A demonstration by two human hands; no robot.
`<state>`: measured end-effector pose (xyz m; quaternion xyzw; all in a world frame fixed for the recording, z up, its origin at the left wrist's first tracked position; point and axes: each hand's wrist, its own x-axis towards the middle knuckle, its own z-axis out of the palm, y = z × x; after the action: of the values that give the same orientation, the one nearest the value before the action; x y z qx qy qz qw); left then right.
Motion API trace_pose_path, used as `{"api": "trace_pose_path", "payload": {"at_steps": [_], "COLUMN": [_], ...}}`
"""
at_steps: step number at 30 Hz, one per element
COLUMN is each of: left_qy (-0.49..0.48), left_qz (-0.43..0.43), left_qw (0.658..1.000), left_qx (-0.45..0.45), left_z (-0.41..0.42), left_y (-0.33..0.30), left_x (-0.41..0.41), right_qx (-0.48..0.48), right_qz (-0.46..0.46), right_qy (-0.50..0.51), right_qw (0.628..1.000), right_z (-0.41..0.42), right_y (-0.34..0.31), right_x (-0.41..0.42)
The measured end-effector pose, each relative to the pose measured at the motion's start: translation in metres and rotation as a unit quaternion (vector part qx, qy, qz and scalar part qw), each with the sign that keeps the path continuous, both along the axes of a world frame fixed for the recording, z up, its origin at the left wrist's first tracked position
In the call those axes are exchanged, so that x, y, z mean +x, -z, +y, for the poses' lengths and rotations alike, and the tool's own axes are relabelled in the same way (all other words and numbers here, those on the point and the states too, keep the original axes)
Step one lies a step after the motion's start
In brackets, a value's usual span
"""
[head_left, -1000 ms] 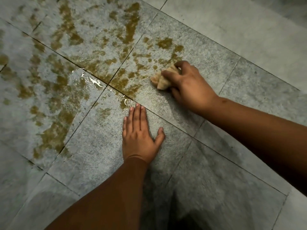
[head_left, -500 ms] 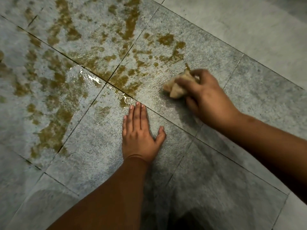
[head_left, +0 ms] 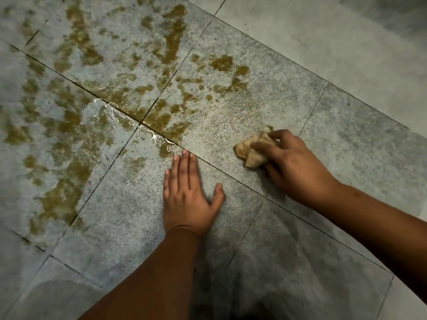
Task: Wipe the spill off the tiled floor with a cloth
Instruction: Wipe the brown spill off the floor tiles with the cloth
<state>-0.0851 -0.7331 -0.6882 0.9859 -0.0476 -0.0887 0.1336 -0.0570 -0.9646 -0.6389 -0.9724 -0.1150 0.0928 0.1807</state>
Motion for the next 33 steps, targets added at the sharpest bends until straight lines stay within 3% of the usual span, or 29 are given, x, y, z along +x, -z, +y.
{"api": "trace_pose_path", "payload": {"at_steps": [5,9,17,26,33], "left_qy": [0.0,-0.003,-0.001,0.006,-0.001], "left_qz": [-0.001,-0.005,-0.008,-0.006,-0.014], "left_qw": [1.0,1.0,1.0,1.0,1.0], "left_qx": [0.001,-0.006,-0.007,-0.001,-0.011], "left_z": [0.0,-0.001,0.001,0.0,0.001], "left_y": [-0.001,-0.001,-0.001,-0.002,0.0], "left_x": [-0.001,-0.001,-0.001,-0.002,-0.002], "right_qx": [-0.007,-0.037,-0.002,0.0,0.046], "right_qz": [-0.079,-0.05,0.002,-0.057,-0.019], "right_qy": [0.023,0.016,0.054,0.084,0.096], "right_qw": [0.997,0.998,0.999,0.995,0.994], "right_z": [-0.002,-0.009,-0.014,0.001,0.018], "right_y": [-0.006,0.007,0.007,0.008,0.014], "right_x": [0.056,0.087,-0.013,0.051,-0.024]}}
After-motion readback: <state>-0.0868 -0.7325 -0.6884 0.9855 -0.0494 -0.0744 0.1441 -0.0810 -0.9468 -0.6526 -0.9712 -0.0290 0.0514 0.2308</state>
